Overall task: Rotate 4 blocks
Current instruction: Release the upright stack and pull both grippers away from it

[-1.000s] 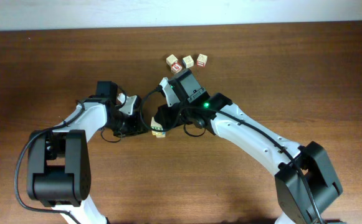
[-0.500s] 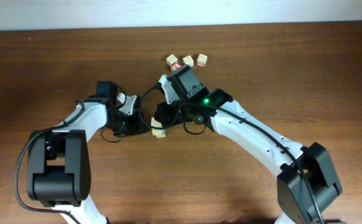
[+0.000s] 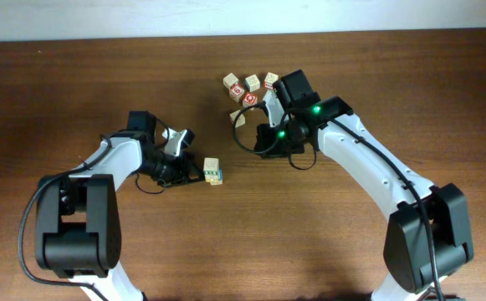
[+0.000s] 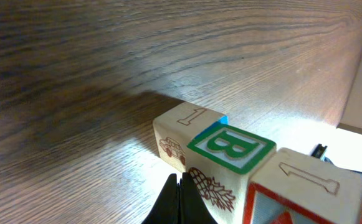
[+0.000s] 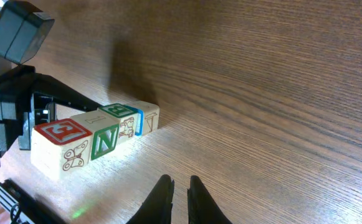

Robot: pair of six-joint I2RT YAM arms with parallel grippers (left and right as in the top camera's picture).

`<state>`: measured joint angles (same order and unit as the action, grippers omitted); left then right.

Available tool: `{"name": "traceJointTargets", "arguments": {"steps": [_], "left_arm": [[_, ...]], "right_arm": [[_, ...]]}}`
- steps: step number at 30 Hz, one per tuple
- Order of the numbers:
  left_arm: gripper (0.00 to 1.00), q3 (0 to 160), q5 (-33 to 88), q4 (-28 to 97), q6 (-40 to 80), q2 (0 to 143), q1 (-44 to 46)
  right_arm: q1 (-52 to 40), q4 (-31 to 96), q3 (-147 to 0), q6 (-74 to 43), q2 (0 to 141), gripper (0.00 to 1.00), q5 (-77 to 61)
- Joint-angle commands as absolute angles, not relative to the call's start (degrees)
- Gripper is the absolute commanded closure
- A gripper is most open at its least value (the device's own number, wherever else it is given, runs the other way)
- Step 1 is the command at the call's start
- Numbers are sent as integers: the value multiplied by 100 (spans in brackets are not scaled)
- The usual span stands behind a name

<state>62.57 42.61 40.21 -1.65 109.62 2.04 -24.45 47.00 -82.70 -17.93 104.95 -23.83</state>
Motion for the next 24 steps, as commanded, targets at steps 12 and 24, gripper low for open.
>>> {"name": "traceJointTargets", "arguments": {"steps": [12,24], "left_arm": [[100,6337,4571,4158,-460,11015,172],[100,6337,4668,3916,-351,11015,515]], "right_arm": [[-2425,4609,-8239,-1732,10549,89,-2349],[-2425,4611,-8239,-1732,10549,89,-2349]]}}
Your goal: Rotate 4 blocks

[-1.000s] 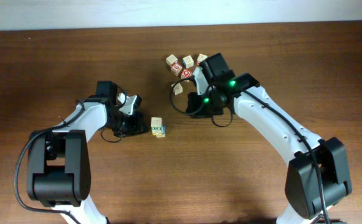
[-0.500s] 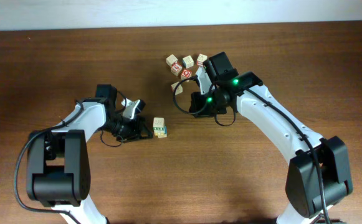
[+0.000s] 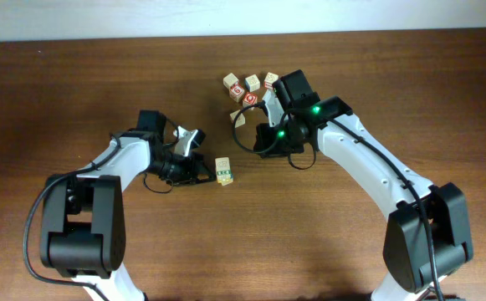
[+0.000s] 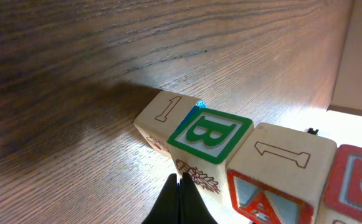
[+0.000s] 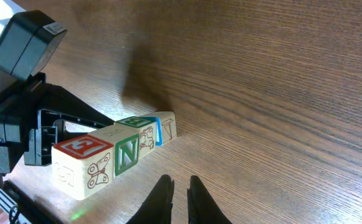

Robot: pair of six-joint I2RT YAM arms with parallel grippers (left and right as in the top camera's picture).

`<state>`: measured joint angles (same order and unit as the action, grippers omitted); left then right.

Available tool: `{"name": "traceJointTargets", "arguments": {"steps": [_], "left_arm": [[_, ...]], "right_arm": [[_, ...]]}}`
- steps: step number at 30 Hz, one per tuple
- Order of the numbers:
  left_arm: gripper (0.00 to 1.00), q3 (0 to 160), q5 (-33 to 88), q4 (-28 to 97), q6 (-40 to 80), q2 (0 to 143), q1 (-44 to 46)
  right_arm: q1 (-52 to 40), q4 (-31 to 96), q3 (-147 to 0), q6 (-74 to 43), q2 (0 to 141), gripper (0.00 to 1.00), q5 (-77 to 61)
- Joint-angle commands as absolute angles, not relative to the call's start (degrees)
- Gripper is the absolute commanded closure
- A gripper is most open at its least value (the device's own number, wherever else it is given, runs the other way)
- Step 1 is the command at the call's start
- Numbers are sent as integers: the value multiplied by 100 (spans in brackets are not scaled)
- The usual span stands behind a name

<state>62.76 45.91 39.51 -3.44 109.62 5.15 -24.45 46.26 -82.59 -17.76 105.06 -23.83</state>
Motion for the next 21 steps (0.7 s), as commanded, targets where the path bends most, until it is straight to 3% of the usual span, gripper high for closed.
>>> {"name": "traceJointTargets", "arguments": {"steps": [1,5,9,12,13,14,15,21], "left_arm": [[100,6337,4606,3879,-346,11015,515],[100,7011,3806,4320,-261,10877,309],[100,8123,2766,5072,60,9970,-93],[70,8259,1955,4936,64,9054,-252],[1,8259,1522,4880,64,8853,-279],[1,8259,1306,4864,62,8772,-279],[1,8256,1304,4849,64,8774,-279],[1,8256,1347,4869,62,8779,-279]], "right_arm": [[-2425,4611,-8239,-1728,10549,91,-2349],[-2233,4678,-8263,-1516,10182,95,-2342],[-1695,5347,-8263,-1343,8960,81,-1861],[-1413,6036,-8263,-1225,7577,41,-967],[-1339,6322,-8263,-1227,6997,24,-615],[-1332,6497,-8263,-1227,6589,8,-388],[-1332,6726,-8263,-1227,5944,2,-270],[-1332,7120,-8263,-1227,3951,1,-272]]}}
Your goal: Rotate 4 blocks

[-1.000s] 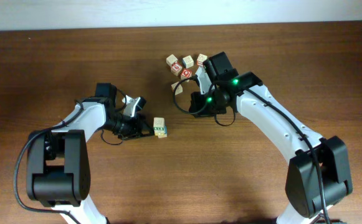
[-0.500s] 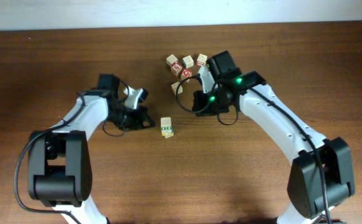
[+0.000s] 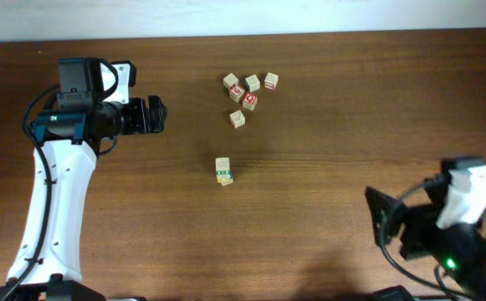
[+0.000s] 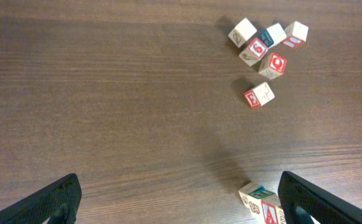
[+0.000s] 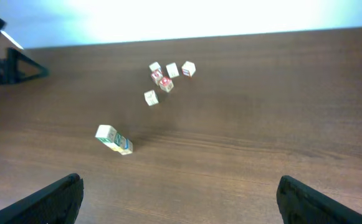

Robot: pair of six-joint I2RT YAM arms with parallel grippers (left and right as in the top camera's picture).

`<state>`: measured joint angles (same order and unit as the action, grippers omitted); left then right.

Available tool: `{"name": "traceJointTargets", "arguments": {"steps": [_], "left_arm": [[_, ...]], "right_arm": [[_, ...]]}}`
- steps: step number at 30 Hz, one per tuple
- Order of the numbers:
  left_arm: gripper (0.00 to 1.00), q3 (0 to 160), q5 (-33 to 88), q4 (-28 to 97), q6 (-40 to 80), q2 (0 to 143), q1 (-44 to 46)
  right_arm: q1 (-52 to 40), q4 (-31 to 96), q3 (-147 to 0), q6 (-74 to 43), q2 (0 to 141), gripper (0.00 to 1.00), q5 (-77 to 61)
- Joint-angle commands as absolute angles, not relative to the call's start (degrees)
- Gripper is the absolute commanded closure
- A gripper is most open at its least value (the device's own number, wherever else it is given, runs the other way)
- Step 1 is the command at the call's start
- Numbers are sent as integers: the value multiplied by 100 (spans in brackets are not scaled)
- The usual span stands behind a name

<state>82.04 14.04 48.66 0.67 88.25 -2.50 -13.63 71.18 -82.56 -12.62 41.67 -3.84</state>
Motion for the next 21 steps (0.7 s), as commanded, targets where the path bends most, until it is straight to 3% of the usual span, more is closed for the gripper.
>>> {"name": "traceJointTargets", "arguments": {"steps": [1,7,11,14,17,21], "left_arm": [[1,8256,1347,4869,62,8779,-279],[1,8256,1347,4869,62,8779,-279],[1,8256,1345,4869,62,8779,-279],[1,8256,1347,4869,62,8779,-279],[1,8256,1347,4869,62,8779,-279],[1,8256,1347,4869,62,8779,-279]], "right_arm": [[-1332,7120,-8263,-1227,3916,1,-272],[-1114,6525,-7832,-1079,3848,1,908],[-360,3881,-5677,353,2834,1,-84],[193,1892,-3330,425,1594,1,-867],[272,799,-1643,425,548,1,-1039],[270,73,-552,423,19,1,-1037]]}}
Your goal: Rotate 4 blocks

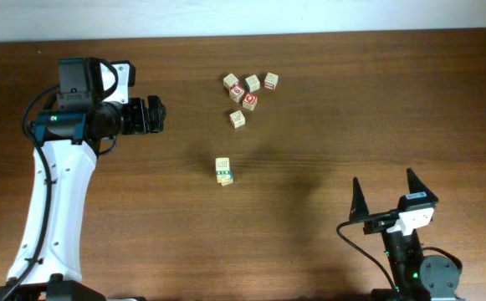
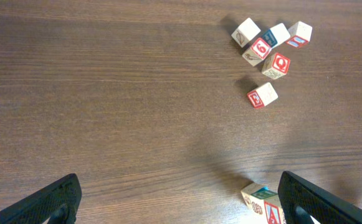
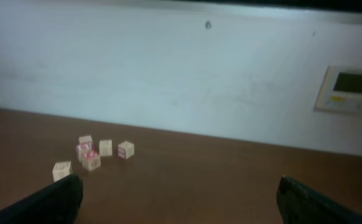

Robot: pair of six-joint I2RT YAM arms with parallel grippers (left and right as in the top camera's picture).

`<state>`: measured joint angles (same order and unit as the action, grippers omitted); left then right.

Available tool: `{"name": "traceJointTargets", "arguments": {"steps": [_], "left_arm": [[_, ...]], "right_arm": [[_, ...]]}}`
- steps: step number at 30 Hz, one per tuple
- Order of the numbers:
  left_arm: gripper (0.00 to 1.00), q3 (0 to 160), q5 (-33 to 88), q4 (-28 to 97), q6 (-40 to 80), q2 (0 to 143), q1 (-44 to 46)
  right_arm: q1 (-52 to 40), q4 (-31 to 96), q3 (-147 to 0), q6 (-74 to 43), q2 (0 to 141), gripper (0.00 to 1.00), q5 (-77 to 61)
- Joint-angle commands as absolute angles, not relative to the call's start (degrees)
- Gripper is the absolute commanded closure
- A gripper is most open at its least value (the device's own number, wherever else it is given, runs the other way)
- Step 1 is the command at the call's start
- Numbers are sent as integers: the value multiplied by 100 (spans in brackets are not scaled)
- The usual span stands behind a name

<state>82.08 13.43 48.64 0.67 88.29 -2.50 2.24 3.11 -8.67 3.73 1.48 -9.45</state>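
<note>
A short row of several wooden letter blocks (image 1: 223,171) lies on its side mid-table; its end shows at the bottom edge of the left wrist view (image 2: 262,203). A loose cluster of several more blocks (image 1: 248,90) sits farther back, also seen as the cluster (image 2: 269,46) and the cluster (image 3: 100,152). My left gripper (image 1: 152,115) hangs open high at the left, far from all blocks, as the left wrist view shows (image 2: 181,200). My right gripper (image 1: 385,196) is open near the front right edge, facing the wall (image 3: 181,200).
Brown wooden table (image 1: 351,100) with a white wall behind it (image 3: 181,74). A wall thermostat (image 3: 350,87) shows in the right wrist view. One block (image 2: 262,95) lies a little apart below the cluster.
The right arm has folded back to the table's front right edge, and its camera now faces the wall instead of the tabletop. The left arm and all the blocks stay where they were.
Both grippers were shut and low on the table beside the block row, the left one against its end. The row then stood slightly farther right. Afterwards both arms were withdrawn and open, left raised at far left, right at front right, now folded back.
</note>
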Motion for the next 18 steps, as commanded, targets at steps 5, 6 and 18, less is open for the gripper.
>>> {"name": "traceJointTargets", "arguments": {"steps": [5,6,18], "left_arm": [[1,8256,1347,4869,62,8779,-279],[1,8256,1345,4869,62,8779,-279],[1,8256,1347,4871,62,8779,-279]], "right_arm": [[266,165,-32,408,19,1,-1035],[266,386,-32,405,19,1,-1035],[266,362,-32,408,36,1,-1035]]}}
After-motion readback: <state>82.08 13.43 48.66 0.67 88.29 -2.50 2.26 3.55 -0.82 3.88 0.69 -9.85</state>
